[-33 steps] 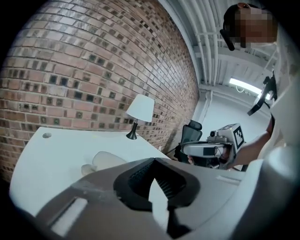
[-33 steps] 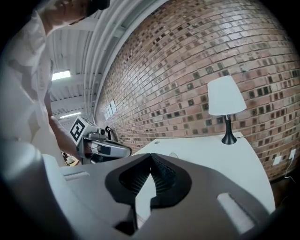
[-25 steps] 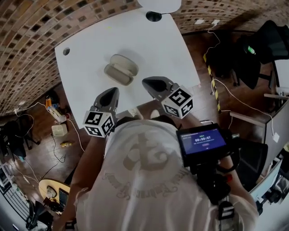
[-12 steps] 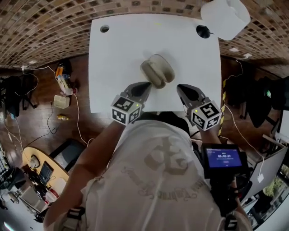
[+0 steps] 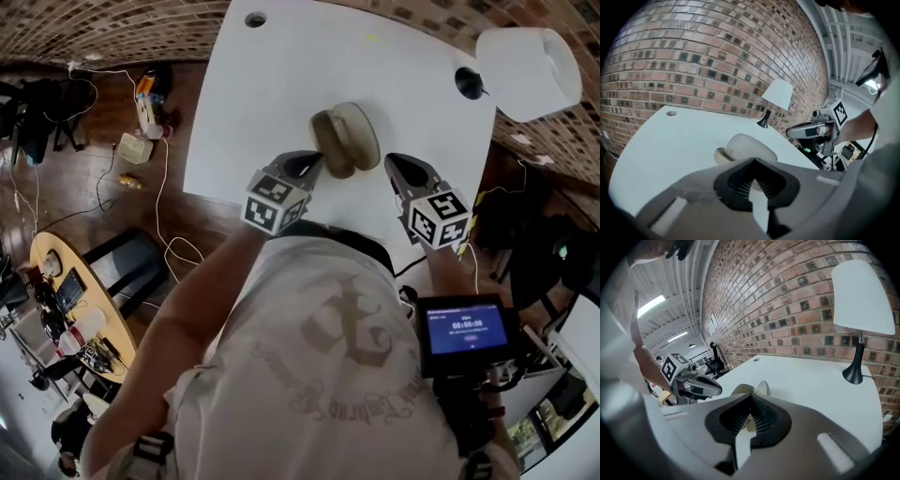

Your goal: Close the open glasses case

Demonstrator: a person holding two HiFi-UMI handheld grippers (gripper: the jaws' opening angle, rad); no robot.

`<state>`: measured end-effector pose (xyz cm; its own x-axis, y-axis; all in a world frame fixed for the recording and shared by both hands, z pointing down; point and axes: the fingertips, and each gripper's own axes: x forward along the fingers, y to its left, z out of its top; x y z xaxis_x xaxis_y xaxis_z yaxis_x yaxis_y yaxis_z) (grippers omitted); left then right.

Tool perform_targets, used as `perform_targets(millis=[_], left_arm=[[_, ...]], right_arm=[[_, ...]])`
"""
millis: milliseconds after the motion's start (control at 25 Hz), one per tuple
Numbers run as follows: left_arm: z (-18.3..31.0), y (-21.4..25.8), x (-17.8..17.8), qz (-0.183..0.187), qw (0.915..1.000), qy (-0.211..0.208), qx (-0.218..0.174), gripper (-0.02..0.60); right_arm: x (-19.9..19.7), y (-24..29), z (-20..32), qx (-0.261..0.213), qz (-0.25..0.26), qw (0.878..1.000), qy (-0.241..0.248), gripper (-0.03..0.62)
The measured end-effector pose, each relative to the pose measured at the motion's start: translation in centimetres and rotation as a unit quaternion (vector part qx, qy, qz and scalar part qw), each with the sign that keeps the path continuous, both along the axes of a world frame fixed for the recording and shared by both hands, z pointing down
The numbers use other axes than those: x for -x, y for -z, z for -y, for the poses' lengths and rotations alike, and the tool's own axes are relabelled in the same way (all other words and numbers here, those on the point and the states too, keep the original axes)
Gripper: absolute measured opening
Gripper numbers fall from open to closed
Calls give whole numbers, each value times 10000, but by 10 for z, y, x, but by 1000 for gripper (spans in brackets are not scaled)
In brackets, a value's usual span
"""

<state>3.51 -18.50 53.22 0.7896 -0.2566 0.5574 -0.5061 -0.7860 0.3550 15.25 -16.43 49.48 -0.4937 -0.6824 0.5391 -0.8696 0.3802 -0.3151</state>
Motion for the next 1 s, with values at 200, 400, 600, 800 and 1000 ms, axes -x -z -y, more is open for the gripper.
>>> perform_targets(millis=[200, 400, 600, 800, 1000], left_arm=[[-10, -2, 7, 24, 9994, 335, 45, 5], [-19, 0, 30, 85, 9982, 569, 160, 5], [-23, 5, 52, 88, 9966, 803, 170, 5], [-27, 5, 57, 73, 9955, 920, 204, 5], [-28, 7, 54, 34, 9956, 913, 214, 5]], right_arm=[[-12, -25, 13, 380, 81, 9992, 125, 59], [0, -55, 31, 928, 495, 9944, 142, 181], [8, -72, 40, 1364, 923, 9863, 69, 202], [17, -85, 38, 1633, 889, 9824, 186, 207], [25, -84, 36, 1635, 792, 9828, 342, 206]])
